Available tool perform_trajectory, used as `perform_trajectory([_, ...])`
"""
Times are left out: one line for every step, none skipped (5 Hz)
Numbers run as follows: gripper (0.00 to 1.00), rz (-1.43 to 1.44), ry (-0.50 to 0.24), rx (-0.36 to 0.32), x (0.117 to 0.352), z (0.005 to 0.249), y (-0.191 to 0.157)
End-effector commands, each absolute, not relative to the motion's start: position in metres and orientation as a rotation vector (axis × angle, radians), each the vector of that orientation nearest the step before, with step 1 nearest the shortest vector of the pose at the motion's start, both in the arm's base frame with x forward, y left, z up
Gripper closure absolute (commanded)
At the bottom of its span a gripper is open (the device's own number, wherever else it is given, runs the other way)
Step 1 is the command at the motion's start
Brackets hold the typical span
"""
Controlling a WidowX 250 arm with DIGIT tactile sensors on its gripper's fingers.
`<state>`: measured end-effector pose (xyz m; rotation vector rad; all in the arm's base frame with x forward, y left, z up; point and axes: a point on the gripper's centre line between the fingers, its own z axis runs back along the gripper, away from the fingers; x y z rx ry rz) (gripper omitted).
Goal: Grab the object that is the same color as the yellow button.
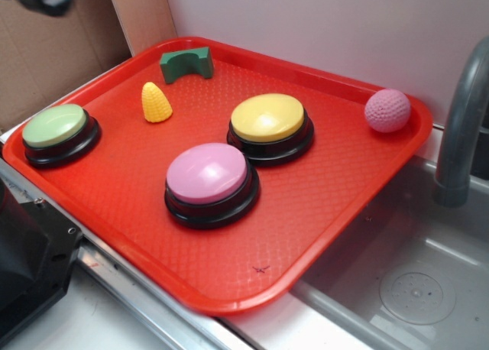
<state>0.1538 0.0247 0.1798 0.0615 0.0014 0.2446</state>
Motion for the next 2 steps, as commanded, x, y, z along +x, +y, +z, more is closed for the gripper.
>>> perform_trajectory([0.00,0.391,-0.182,0.047,0.228,0.133,0.063])
perform_trajectory([0.00,0.306,-0.194,0.059,0.246,0.113,0.051])
